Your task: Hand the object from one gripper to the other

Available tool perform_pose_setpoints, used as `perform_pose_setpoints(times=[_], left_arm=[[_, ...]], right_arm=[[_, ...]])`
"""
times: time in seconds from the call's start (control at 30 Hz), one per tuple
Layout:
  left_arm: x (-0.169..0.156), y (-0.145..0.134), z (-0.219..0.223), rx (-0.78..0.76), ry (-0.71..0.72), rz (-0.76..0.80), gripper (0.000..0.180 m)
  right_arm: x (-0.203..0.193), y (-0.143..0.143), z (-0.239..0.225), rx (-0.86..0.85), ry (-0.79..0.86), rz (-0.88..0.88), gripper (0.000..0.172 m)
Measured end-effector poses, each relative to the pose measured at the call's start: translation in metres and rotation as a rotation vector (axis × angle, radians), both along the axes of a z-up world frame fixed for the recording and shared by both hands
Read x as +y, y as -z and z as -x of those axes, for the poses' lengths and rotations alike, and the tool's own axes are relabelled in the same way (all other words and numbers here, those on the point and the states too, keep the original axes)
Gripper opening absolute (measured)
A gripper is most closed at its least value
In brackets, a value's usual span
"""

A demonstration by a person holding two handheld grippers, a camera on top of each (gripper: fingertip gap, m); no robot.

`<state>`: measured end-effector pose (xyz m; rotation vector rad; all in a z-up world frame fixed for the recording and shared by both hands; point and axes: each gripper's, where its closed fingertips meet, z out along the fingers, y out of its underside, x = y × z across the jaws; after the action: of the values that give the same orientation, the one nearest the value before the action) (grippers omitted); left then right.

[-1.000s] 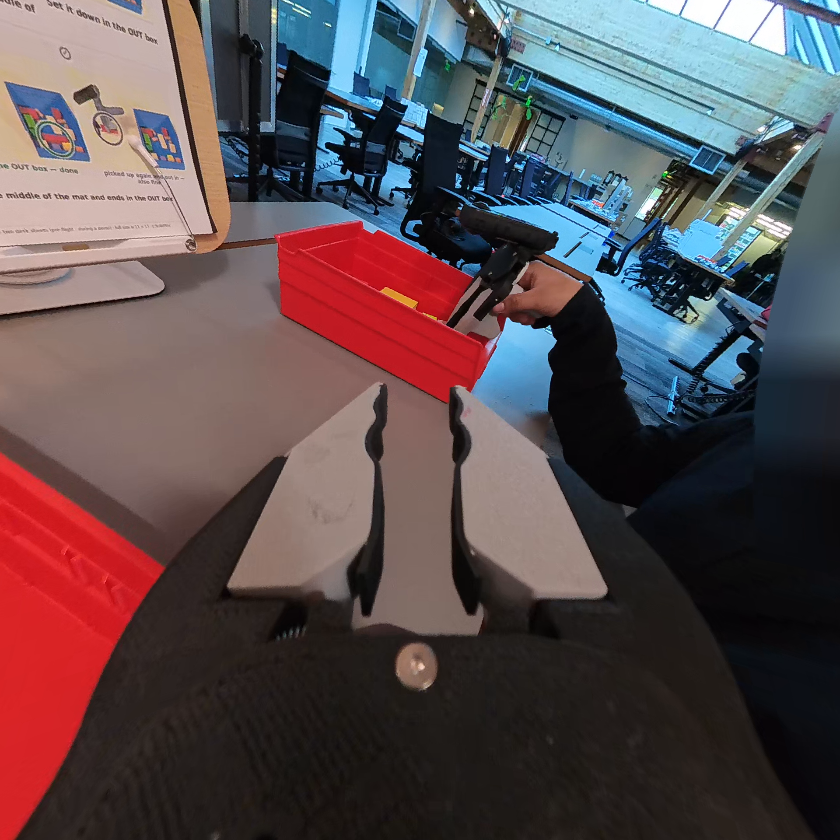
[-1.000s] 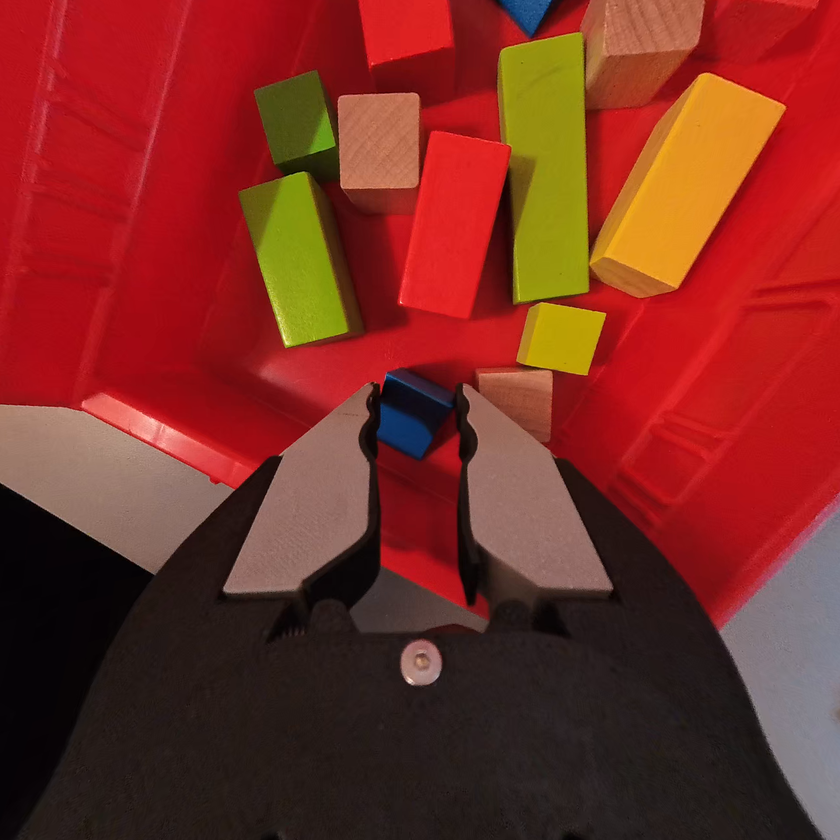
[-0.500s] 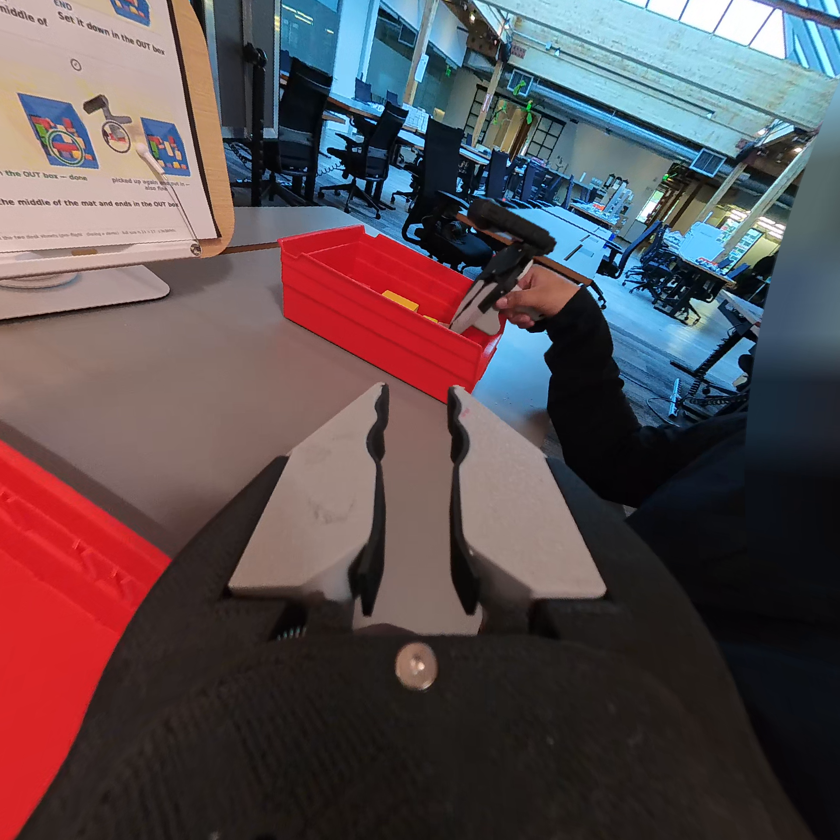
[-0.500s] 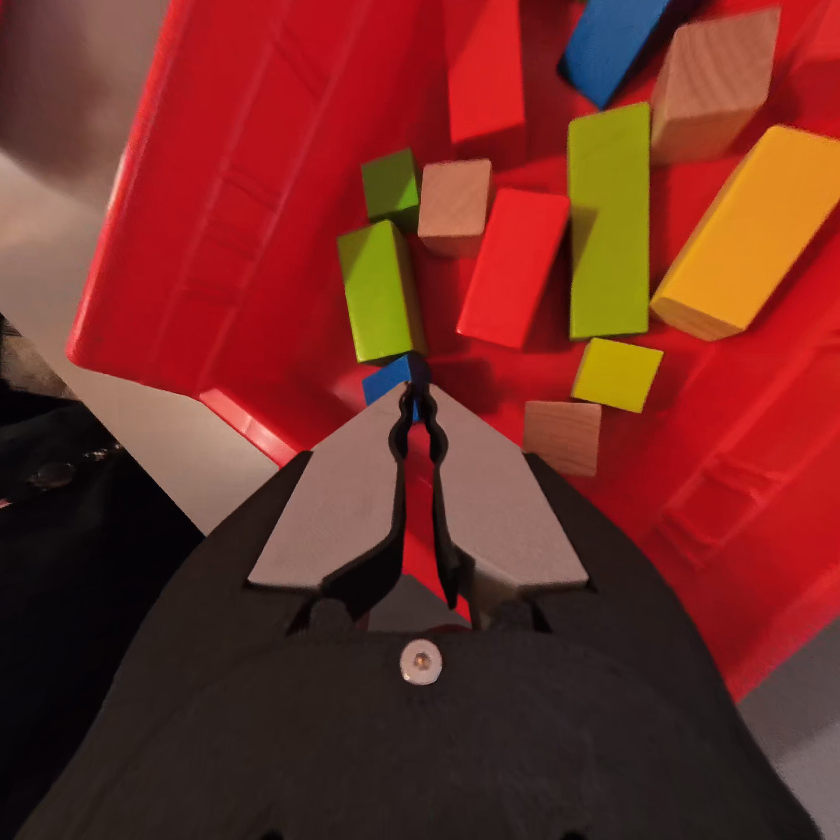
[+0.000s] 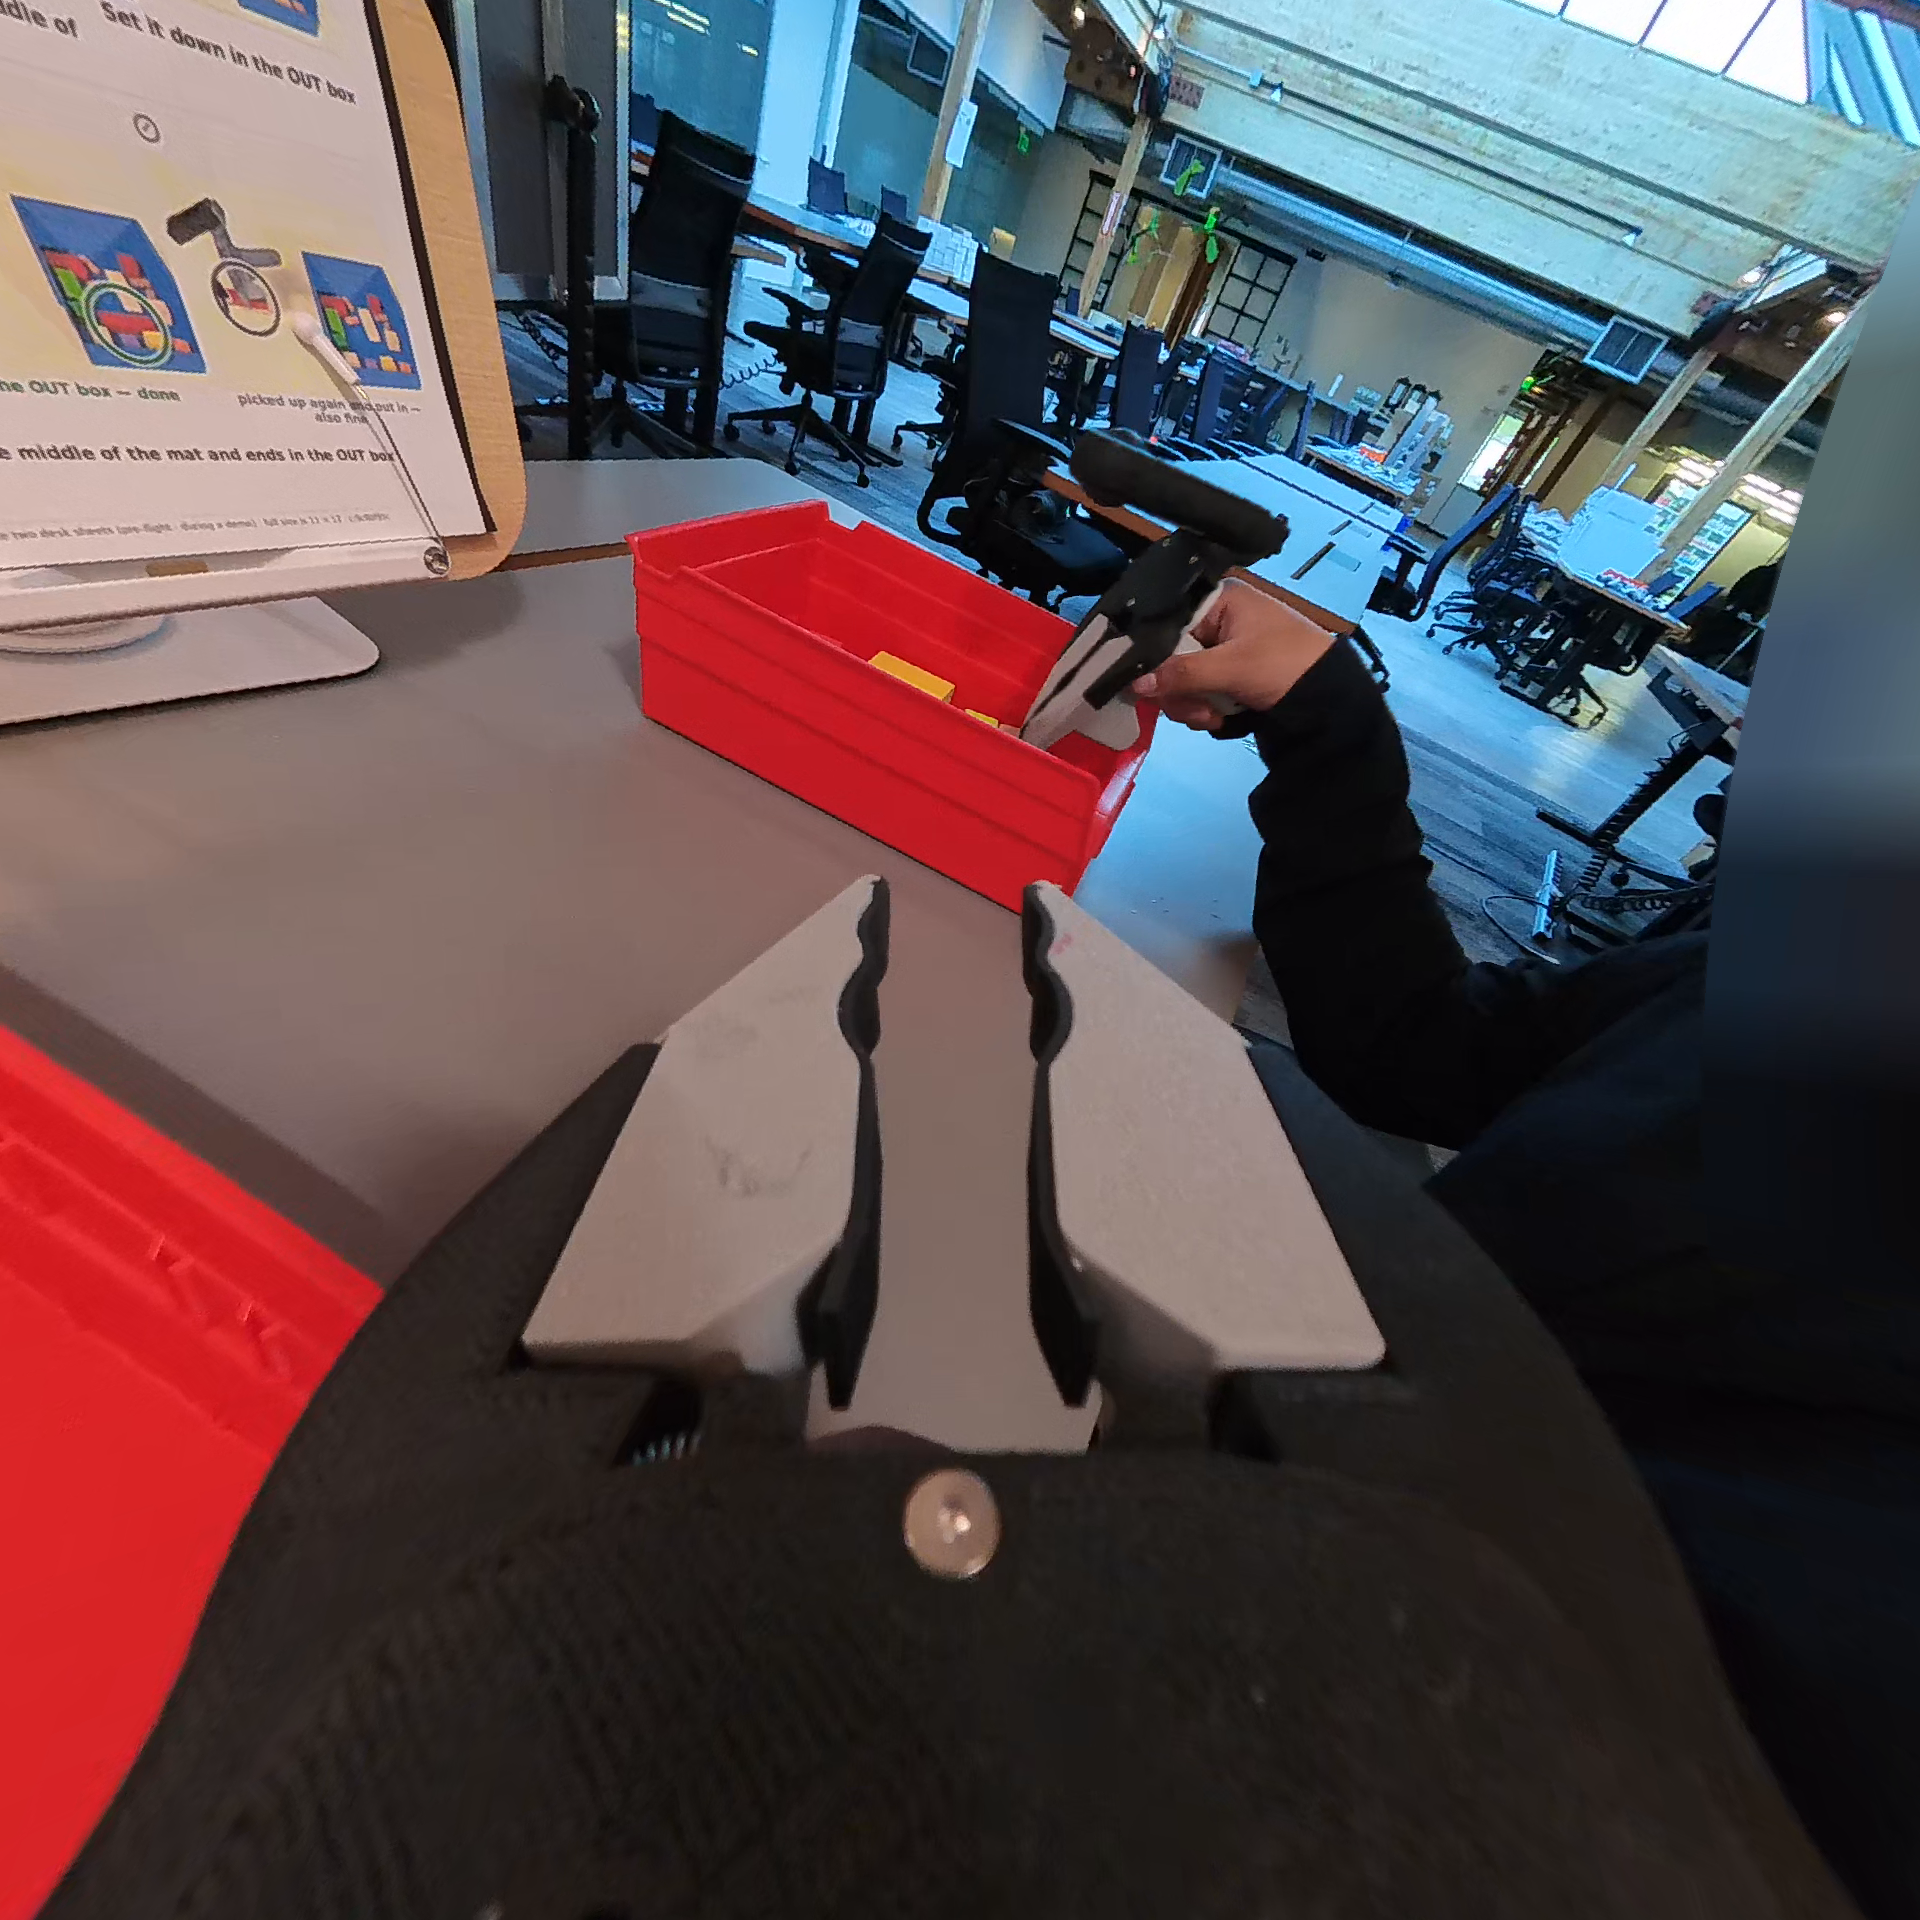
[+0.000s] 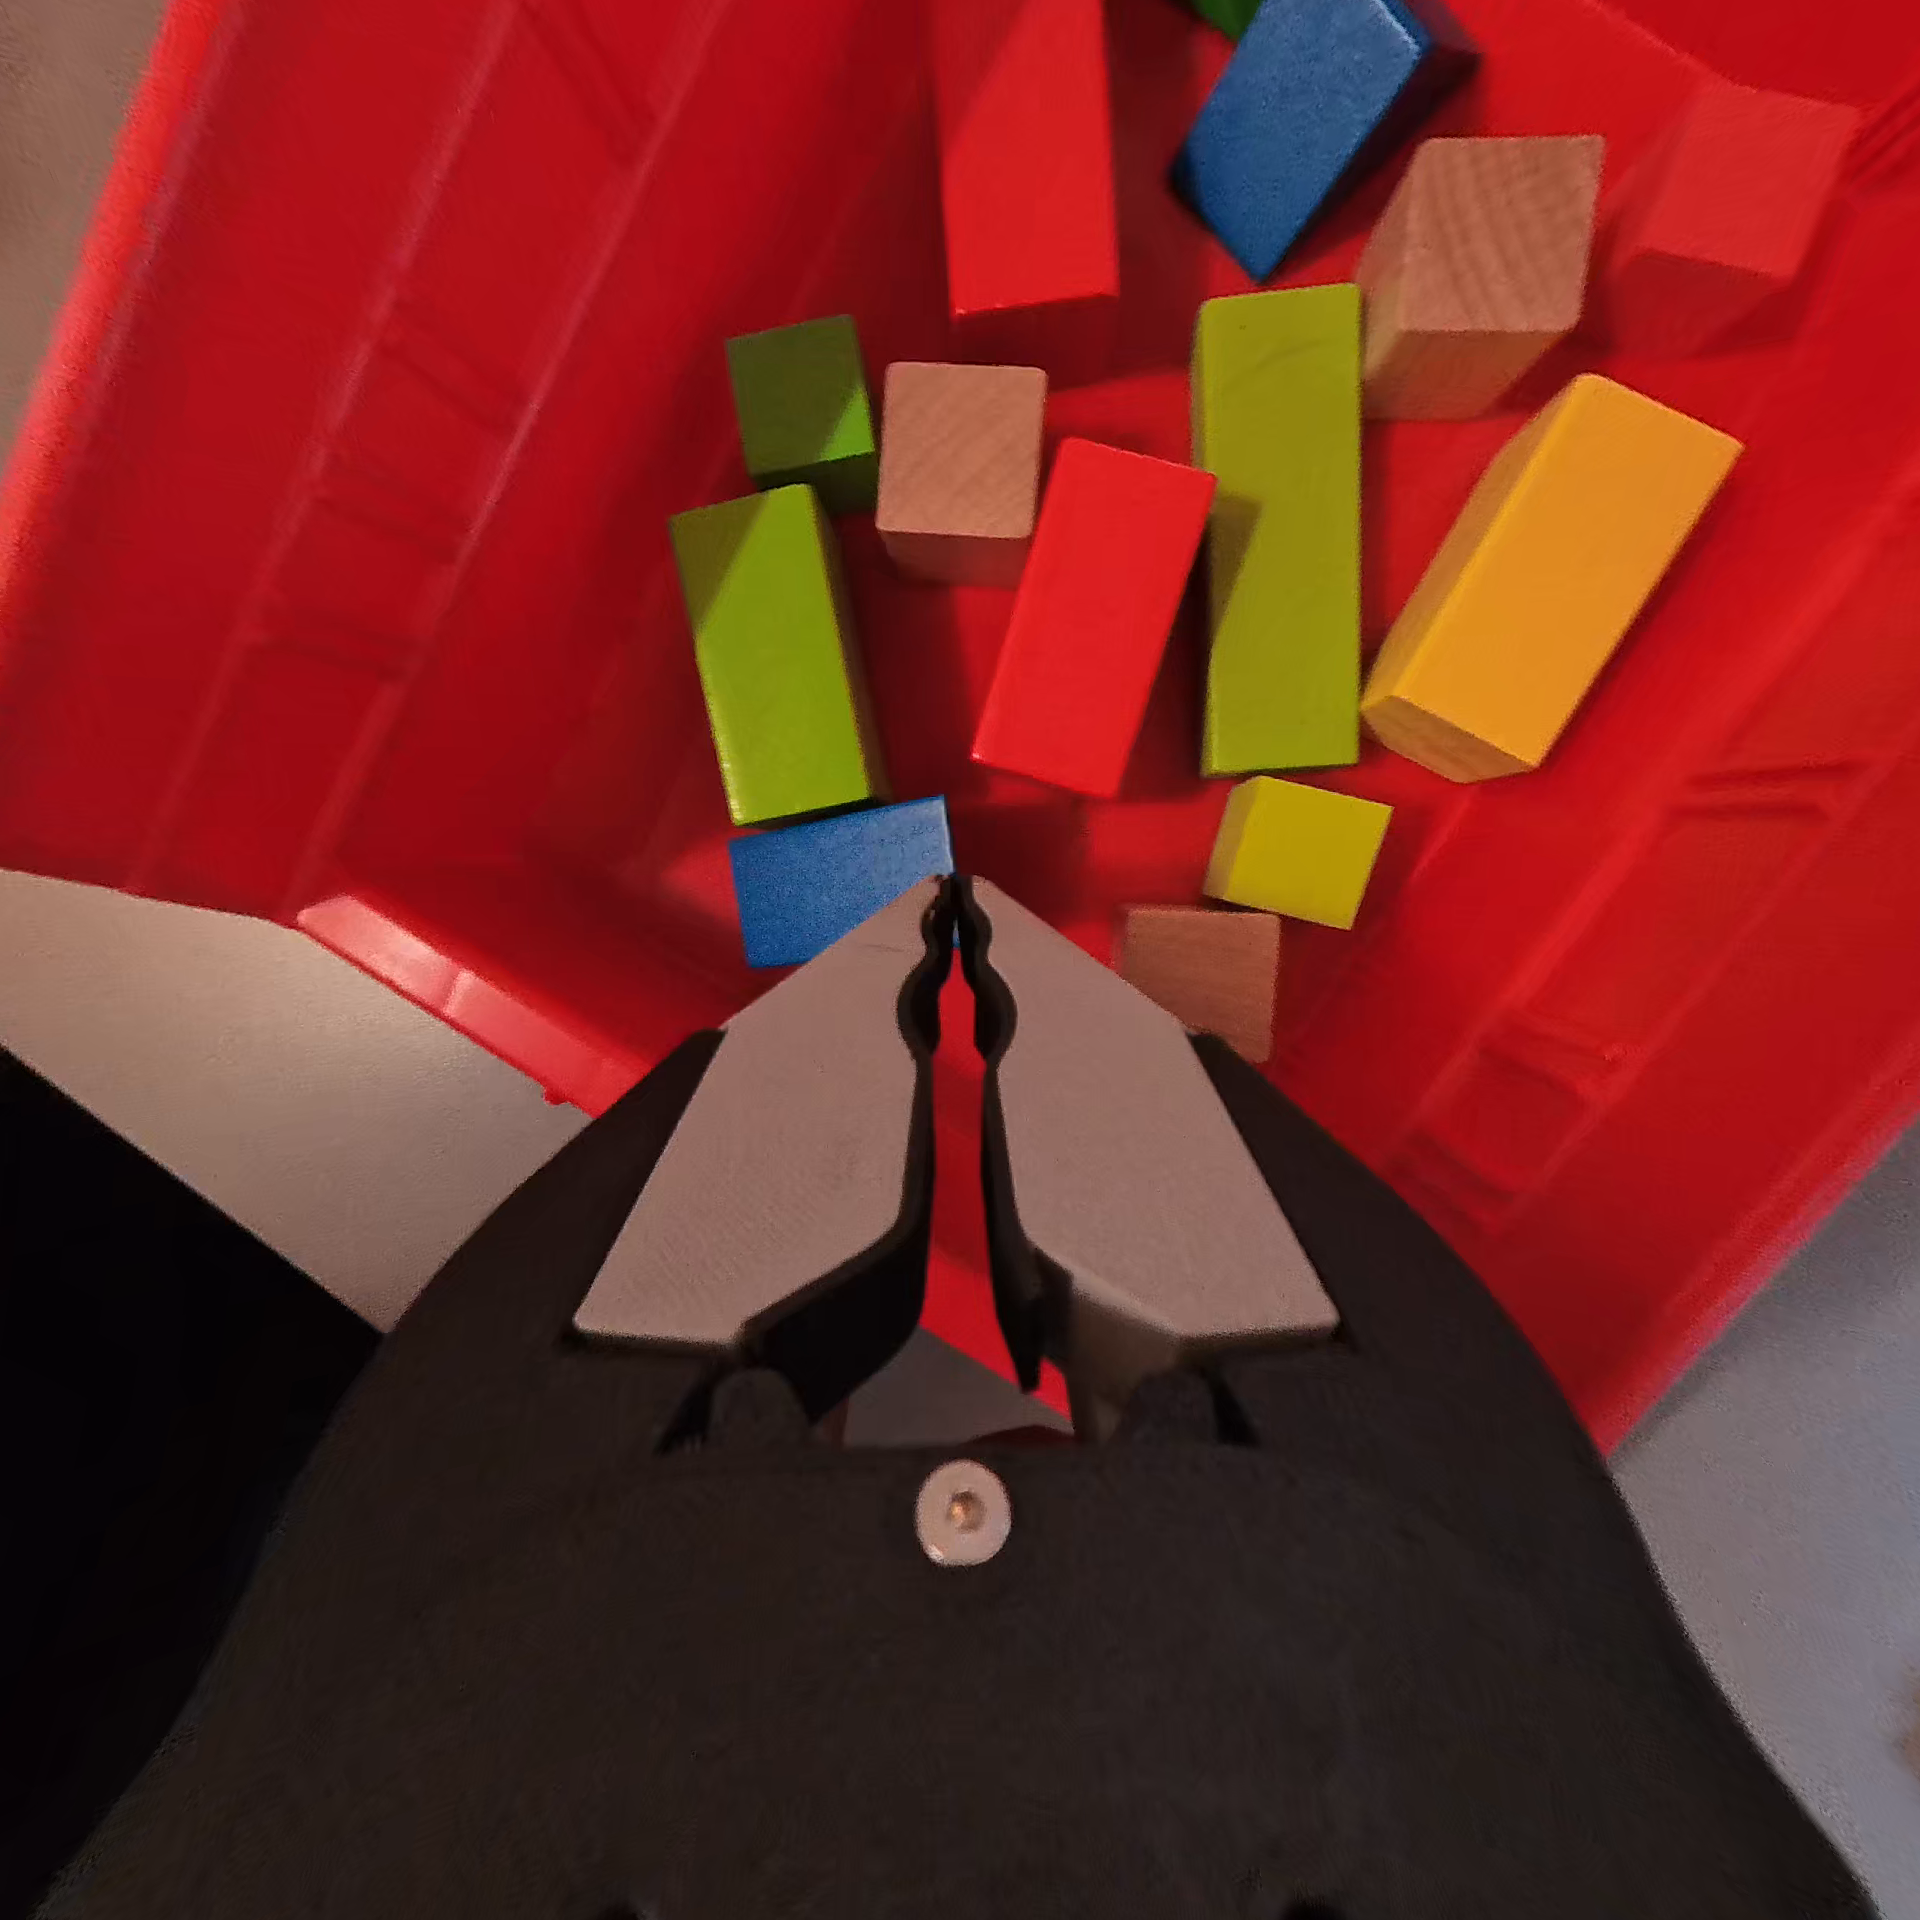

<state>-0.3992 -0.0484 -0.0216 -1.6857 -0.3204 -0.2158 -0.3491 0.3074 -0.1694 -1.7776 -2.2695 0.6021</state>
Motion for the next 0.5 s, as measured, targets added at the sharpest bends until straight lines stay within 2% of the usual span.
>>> perform_pose_setpoints(times=[0.23,0.5], left_arm=[[0.0,0.002,0.001,-0.009,0.003,0.001,0.021],[-0.002,0.0,0.001,-0.002,-0.002,-0.001,0.021]], right_arm=[[0.021,0.018,-0.005,-0.09,0.065,-0.105,0.0],[0.009,-0.004,-0.005,-0.003,0.034,-0.052,0.005]])
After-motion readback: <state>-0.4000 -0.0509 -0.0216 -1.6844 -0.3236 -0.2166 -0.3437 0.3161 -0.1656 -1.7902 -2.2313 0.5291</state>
